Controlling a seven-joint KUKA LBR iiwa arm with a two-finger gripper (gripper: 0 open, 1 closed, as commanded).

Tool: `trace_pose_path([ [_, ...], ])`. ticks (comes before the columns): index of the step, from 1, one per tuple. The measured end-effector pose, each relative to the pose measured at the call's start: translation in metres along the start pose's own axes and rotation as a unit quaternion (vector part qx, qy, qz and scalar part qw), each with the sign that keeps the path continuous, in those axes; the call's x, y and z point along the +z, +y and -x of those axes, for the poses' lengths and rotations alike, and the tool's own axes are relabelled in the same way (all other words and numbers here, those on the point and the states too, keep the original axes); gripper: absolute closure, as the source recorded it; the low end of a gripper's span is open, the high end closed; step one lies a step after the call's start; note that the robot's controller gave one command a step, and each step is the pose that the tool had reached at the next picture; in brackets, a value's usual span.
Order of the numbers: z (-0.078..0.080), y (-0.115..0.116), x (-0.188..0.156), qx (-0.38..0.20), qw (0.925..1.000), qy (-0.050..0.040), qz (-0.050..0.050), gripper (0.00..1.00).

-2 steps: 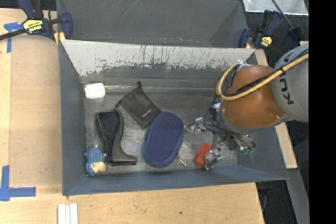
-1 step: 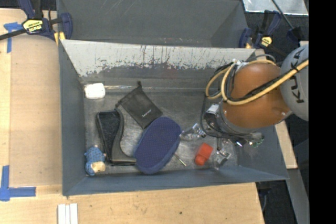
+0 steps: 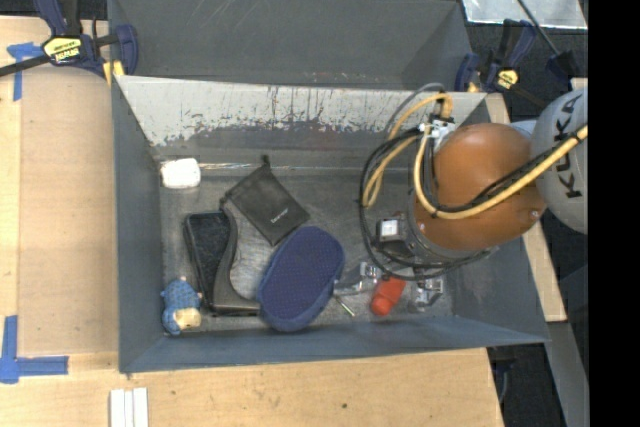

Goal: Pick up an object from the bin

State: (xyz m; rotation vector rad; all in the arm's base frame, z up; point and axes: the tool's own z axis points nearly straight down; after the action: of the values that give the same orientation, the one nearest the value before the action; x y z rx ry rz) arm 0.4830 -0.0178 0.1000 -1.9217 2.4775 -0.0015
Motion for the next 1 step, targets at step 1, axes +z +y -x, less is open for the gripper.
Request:
trace_pose_path([
  [1, 0.0013, -0.0023, 0.0281, -0.149, 0.9889, 0.0009, 0.001, 0.00],
])
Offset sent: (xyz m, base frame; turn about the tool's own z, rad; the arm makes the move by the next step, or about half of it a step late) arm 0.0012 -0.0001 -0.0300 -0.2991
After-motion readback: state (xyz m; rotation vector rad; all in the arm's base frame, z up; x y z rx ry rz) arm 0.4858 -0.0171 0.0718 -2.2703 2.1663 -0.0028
